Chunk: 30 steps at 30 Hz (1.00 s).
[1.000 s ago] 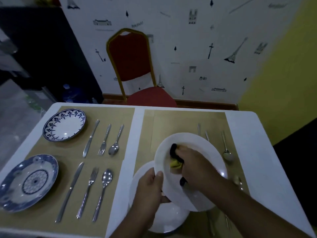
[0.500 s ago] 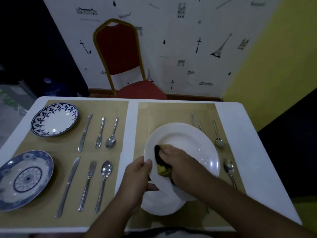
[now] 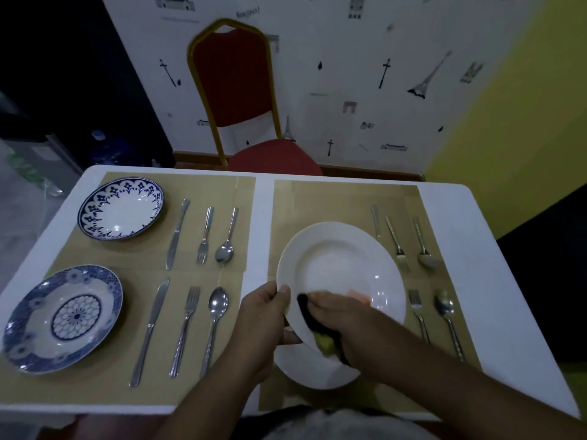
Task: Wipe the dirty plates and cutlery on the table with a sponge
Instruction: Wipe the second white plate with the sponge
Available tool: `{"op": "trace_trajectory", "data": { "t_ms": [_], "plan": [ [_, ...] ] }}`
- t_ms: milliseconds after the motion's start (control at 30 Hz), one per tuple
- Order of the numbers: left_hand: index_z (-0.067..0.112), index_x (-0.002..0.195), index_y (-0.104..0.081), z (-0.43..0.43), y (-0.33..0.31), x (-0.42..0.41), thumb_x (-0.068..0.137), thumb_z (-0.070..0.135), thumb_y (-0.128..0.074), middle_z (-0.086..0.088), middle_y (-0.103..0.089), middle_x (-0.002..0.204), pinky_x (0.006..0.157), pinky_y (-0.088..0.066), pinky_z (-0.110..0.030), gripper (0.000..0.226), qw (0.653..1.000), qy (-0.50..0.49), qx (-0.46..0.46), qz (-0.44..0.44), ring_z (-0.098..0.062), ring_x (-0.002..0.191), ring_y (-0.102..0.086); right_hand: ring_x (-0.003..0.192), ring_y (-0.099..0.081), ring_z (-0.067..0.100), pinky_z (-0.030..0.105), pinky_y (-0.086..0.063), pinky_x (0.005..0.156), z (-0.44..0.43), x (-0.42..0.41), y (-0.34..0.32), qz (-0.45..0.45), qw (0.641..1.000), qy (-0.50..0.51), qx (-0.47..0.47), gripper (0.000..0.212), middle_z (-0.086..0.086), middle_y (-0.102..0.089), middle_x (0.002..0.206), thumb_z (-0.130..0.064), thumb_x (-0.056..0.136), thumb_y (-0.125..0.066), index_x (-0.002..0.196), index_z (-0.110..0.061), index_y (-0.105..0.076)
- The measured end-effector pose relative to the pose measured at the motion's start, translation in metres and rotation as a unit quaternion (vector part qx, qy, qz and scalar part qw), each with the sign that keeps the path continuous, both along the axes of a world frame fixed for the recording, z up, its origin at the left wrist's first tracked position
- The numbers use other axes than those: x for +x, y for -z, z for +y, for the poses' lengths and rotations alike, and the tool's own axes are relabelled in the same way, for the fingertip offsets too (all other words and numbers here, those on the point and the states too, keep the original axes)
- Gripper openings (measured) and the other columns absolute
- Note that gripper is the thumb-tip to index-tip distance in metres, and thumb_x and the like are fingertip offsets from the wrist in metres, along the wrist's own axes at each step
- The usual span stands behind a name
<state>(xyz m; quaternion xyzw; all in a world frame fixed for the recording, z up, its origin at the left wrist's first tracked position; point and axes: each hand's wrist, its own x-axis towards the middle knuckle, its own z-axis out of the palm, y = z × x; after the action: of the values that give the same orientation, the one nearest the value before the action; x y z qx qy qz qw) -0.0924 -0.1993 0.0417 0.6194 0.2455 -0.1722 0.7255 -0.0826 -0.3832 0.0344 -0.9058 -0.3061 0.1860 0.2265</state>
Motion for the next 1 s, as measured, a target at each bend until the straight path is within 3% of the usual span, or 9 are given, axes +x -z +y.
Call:
{"op": "trace_trajectory", "data": {
  "t_ms": [200, 367, 467, 533, 633, 733, 800, 900, 1000],
  "plan": [
    [0.018, 0.106, -0.072, -0.002, -0.003, -0.002, 0.105, 0.015, -0.047, -0.004, -0.078, 0.091, 0.061, -0.061, -0.038, 0.026, 0.999, -0.032, -0.019, -0.031, -0.022, 0.081, -0.076, 0.138, -0.025, 0.022, 0.041, -0.031, 0.11, 0.003, 0.05, -0.012, -0.093, 0.987, 0.091, -0.098, 0.087, 0.004, -0.028, 0.15, -0.021, 0.075, -0.073, 0.146, -0.016, -0.024],
    [0.023, 0.096, -0.073, -0.007, -0.007, -0.005, 0.105, 0.015, -0.047, -0.004, -0.078, 0.088, 0.059, -0.061, -0.037, 0.028, 0.994, -0.086, -0.01, -0.07, -0.02, 0.078, -0.076, 0.109, -0.049, 0.021, 0.035, -0.046, 0.091, -0.017, 0.037, -0.006, -0.118, 0.958, 0.168, -0.202, 0.041, 0.006, -0.051, 0.122, -0.016, 0.084, -0.057, 0.124, -0.012, -0.048],
    [0.021, 0.099, -0.073, -0.012, -0.004, -0.007, 0.104, 0.015, -0.048, -0.008, -0.078, 0.093, 0.061, -0.061, -0.038, 0.027, 0.993, -0.096, -0.009, -0.068, -0.022, 0.08, -0.076, 0.091, -0.058, 0.021, 0.037, -0.053, 0.079, -0.007, 0.003, -0.005, -0.027, 0.973, 0.186, -0.135, 0.033, 0.006, -0.056, 0.113, -0.016, 0.082, -0.06, 0.115, -0.014, -0.053],
    [0.022, 0.1, -0.074, -0.015, 0.0, -0.01, 0.104, 0.016, -0.049, -0.01, -0.078, 0.096, 0.062, -0.061, -0.039, 0.026, 0.995, -0.088, -0.011, -0.049, -0.026, 0.083, -0.076, 0.093, -0.058, 0.027, 0.042, -0.052, 0.08, 0.004, -0.013, -0.009, 0.005, 0.984, 0.161, -0.08, 0.03, 0.008, -0.056, 0.113, -0.007, 0.08, -0.054, 0.109, -0.013, -0.054],
    [0.019, 0.101, -0.073, -0.017, 0.003, -0.014, 0.104, 0.016, -0.05, -0.012, -0.078, 0.093, 0.062, -0.061, -0.038, 0.024, 0.997, -0.073, -0.017, -0.027, -0.028, 0.079, -0.076, 0.119, -0.046, 0.028, 0.043, -0.041, 0.1, 0.017, -0.025, -0.018, 0.035, 0.992, 0.12, 0.017, 0.047, 0.009, -0.048, 0.132, 0.003, 0.082, -0.047, 0.126, -0.009, -0.049],
    [0.016, 0.104, -0.073, -0.017, 0.002, -0.017, 0.104, 0.015, -0.048, -0.012, -0.078, 0.095, 0.065, -0.061, -0.039, 0.026, 0.997, -0.064, -0.028, -0.032, -0.028, 0.082, -0.076, 0.135, -0.029, 0.026, 0.039, -0.027, 0.112, 0.016, -0.014, -0.011, 0.024, 0.994, 0.101, 0.032, 0.056, 0.009, -0.034, 0.147, 0.004, 0.085, -0.045, 0.139, -0.008, -0.037],
    [0.016, 0.102, -0.074, -0.017, 0.0, -0.017, 0.105, 0.014, -0.047, -0.014, -0.077, 0.098, 0.066, -0.061, -0.041, 0.028, 0.997, -0.064, -0.033, -0.037, -0.029, 0.085, -0.075, 0.142, -0.018, 0.023, 0.035, -0.015, 0.117, 0.008, 0.001, -0.003, 0.02, 0.994, 0.104, 0.008, 0.066, 0.004, -0.022, 0.154, -0.006, 0.087, -0.055, 0.146, -0.011, -0.025],
    [0.017, 0.101, -0.075, -0.015, -0.001, -0.018, 0.104, 0.015, -0.047, -0.015, -0.076, 0.099, 0.066, -0.061, -0.041, 0.028, 0.995, -0.086, -0.024, -0.052, -0.029, 0.085, -0.075, 0.143, -0.009, 0.02, 0.032, -0.009, 0.116, -0.014, 0.022, -0.001, -0.002, 0.985, 0.133, -0.105, 0.114, 0.0, -0.013, 0.155, -0.033, 0.062, -0.084, 0.148, -0.013, -0.013],
    [0.018, 0.107, -0.074, -0.017, -0.004, -0.017, 0.105, 0.015, -0.047, -0.01, -0.077, 0.1, 0.066, -0.06, -0.039, 0.027, 0.994, -0.087, -0.019, -0.07, -0.027, 0.087, -0.075, 0.143, -0.011, 0.02, 0.029, -0.009, 0.114, -0.025, 0.024, -0.004, -0.023, 0.978, 0.173, -0.113, 0.097, 0.004, -0.012, 0.156, -0.027, 0.074, -0.076, 0.148, -0.014, -0.014]
  ]
}}
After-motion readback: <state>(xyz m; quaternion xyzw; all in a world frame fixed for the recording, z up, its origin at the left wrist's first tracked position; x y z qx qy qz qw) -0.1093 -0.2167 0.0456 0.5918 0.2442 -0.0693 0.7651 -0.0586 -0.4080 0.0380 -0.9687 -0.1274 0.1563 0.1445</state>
